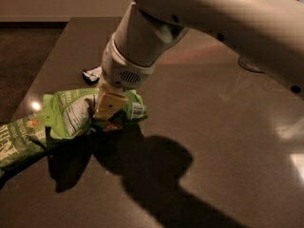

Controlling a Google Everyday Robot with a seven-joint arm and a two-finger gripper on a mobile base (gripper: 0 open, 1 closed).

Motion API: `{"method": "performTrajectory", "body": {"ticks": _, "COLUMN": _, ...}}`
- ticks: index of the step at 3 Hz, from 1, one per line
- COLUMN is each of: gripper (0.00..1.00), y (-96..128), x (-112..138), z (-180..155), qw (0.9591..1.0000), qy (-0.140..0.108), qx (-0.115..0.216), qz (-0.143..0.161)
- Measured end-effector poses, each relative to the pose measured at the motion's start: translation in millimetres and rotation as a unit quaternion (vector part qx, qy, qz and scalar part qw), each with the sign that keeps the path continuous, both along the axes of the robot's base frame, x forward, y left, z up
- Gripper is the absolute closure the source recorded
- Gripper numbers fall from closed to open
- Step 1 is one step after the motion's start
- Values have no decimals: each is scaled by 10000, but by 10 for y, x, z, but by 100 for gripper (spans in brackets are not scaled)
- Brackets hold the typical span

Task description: Move green rice chip bag near green jalapeno chip bag

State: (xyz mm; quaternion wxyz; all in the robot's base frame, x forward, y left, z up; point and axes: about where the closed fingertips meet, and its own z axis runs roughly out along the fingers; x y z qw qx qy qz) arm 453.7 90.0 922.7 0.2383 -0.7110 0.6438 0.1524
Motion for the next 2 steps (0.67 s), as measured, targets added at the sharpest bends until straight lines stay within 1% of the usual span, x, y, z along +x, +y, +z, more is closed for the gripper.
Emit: {"method": "performTrajectory", "body": {"ticks": 2, "gripper": 13, "y": 17, "x": -25, "z": 39, "qw": 10000, "qy": -45, "qx": 1, "qz": 4}}
